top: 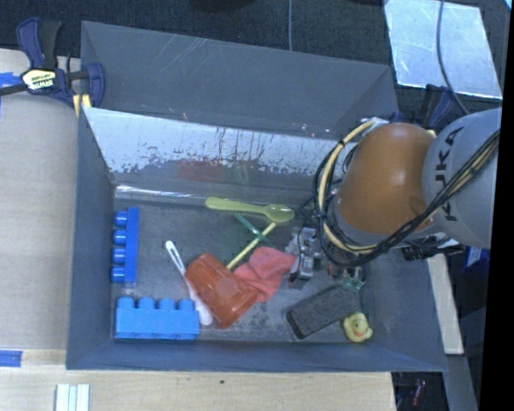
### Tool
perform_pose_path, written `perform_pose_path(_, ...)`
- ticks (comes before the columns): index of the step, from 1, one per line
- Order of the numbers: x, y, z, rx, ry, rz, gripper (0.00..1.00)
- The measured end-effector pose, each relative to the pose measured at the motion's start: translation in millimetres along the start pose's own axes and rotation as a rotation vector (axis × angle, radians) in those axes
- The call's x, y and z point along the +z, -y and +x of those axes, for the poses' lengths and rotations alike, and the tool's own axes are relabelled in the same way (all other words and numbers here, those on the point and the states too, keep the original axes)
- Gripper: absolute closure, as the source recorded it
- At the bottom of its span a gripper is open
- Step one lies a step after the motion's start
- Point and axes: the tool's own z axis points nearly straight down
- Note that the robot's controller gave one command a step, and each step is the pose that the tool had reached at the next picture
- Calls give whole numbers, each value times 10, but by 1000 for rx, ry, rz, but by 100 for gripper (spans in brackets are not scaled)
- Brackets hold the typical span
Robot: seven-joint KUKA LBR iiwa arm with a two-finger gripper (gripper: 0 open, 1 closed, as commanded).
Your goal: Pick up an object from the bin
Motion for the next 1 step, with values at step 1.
perform_pose_path(1,-769,-36,-52,-96,1,0,100)
